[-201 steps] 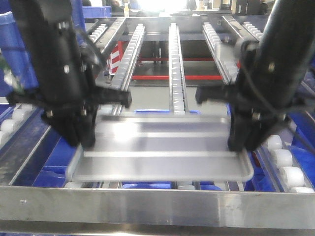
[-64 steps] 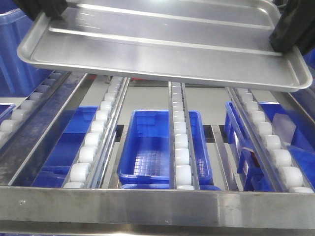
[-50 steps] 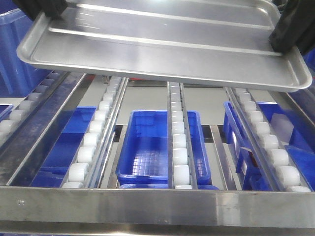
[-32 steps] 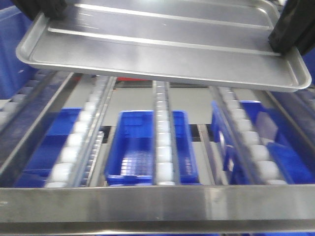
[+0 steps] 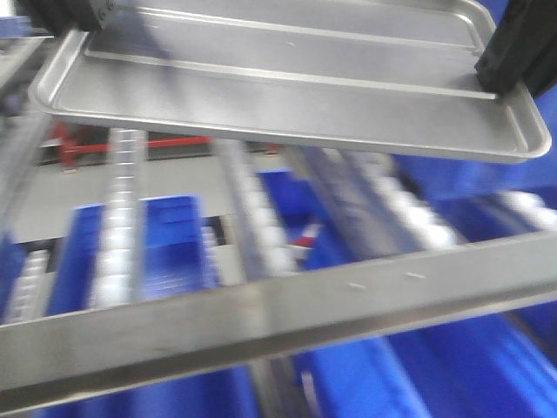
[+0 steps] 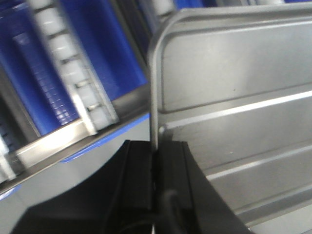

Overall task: Grab silver tray and stack on right shelf
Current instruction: 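Drive the base across the room carrying the tray in both grippers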

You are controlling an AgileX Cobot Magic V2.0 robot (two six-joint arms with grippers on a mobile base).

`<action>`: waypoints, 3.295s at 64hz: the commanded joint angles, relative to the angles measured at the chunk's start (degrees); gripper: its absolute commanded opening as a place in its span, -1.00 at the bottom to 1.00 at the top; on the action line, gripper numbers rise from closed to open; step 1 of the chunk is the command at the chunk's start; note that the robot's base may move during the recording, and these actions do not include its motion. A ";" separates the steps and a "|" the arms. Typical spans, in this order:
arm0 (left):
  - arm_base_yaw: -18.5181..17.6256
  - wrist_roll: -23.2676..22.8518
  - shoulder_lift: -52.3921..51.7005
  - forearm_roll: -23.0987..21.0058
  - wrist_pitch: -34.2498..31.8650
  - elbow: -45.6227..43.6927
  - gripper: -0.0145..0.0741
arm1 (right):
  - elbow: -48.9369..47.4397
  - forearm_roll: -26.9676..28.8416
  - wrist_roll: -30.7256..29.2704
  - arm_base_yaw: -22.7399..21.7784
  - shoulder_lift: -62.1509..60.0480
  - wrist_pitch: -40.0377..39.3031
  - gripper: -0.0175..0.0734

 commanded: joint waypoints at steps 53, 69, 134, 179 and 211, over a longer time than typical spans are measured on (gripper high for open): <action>0.05 0.58 -1.71 5.03 2.38 -1.81 -0.88 | -1.60 -5.10 -0.71 -0.48 -1.58 -0.08 -0.49; 0.05 0.58 -1.71 5.03 2.38 -1.81 -0.88 | -1.60 -5.10 -0.71 -0.48 -1.58 -0.08 -0.49; 0.05 0.58 -1.71 4.93 2.38 -1.81 -0.88 | -1.60 -5.10 -0.71 -0.48 -1.58 -0.08 -0.49; 0.05 0.58 -1.71 4.43 2.38 -1.81 -0.88 | -1.60 -5.10 -0.71 -0.48 -1.58 -0.08 -0.49; 0.05 0.58 -1.71 4.43 2.38 -1.81 -0.88 | -1.60 -5.10 -0.71 -0.48 -1.58 -0.08 -0.49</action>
